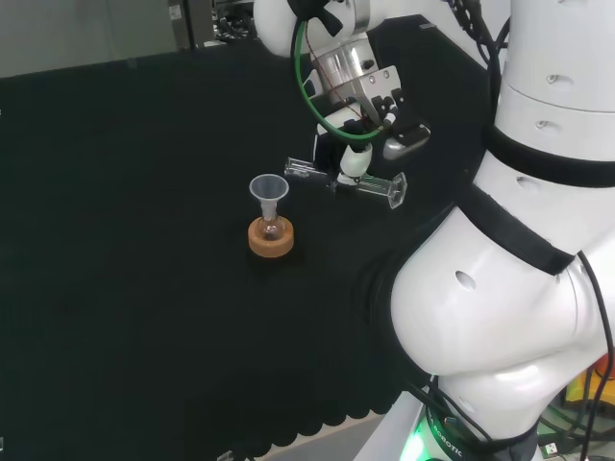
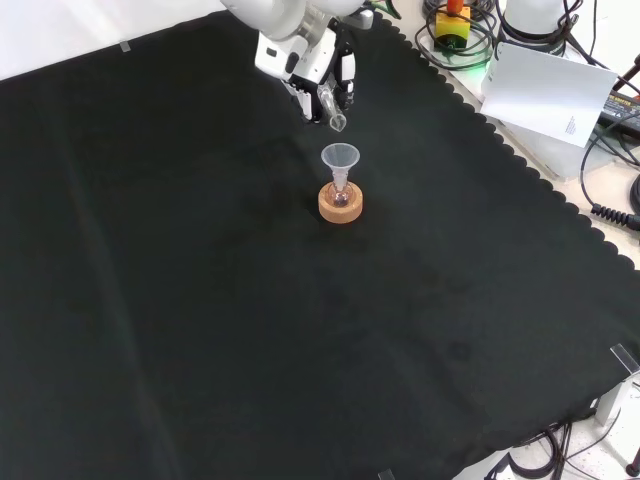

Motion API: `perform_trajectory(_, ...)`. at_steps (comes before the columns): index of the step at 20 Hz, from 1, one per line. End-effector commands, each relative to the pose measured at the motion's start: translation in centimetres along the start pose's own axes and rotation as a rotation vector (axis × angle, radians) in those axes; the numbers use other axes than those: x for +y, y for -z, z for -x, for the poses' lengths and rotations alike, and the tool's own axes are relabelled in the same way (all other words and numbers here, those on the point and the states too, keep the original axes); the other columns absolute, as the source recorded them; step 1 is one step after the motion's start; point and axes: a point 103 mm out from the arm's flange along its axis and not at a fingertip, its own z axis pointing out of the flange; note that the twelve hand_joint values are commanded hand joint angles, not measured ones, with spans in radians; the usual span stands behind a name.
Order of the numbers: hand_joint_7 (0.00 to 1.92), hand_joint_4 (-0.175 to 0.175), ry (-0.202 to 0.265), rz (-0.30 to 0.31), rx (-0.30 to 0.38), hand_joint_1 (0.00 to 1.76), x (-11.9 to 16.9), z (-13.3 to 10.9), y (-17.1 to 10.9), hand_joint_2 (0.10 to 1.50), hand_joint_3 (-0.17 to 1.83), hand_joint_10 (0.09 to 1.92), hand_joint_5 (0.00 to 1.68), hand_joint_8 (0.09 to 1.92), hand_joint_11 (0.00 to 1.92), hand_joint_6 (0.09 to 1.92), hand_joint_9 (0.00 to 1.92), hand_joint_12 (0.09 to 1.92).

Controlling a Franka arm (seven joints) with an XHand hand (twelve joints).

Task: Pour the water from the graduated cylinder into the round-bottom flask.

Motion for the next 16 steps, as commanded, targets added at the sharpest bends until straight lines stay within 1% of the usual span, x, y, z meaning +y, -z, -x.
perform_trajectory(1, 1.20, -0.104, -0.017, -0.055, -0.028, 1.11, 0.73, -0.53, 0.57, 1.15, 0.00, 0.09, 0.92, 0.43, 1.28, 1.09, 1.44, 0.77)
perform_trajectory(6, 1.20, -0.105, -0.031, -0.084, -0.051, 1.11, 1.06, -0.62, 0.78, 1.15, 0.00, 0.09, 0.92, 0.43, 1.29, 1.09, 1.44, 0.77)
perform_trajectory(9, 1.20, -0.105, -0.051, -0.107, -0.064, 1.11, 1.24, -0.77, 0.89, 1.15, 0.00, 0.09, 0.92, 0.43, 1.29, 1.09, 1.44, 0.77)
perform_trajectory(16, 1.20, -0.105, -0.073, -0.106, -0.092, 1.11, 0.91, -0.94, 1.40, 1.15, 0.00, 0.09, 0.92, 0.42, 1.29, 1.09, 1.44, 0.77)
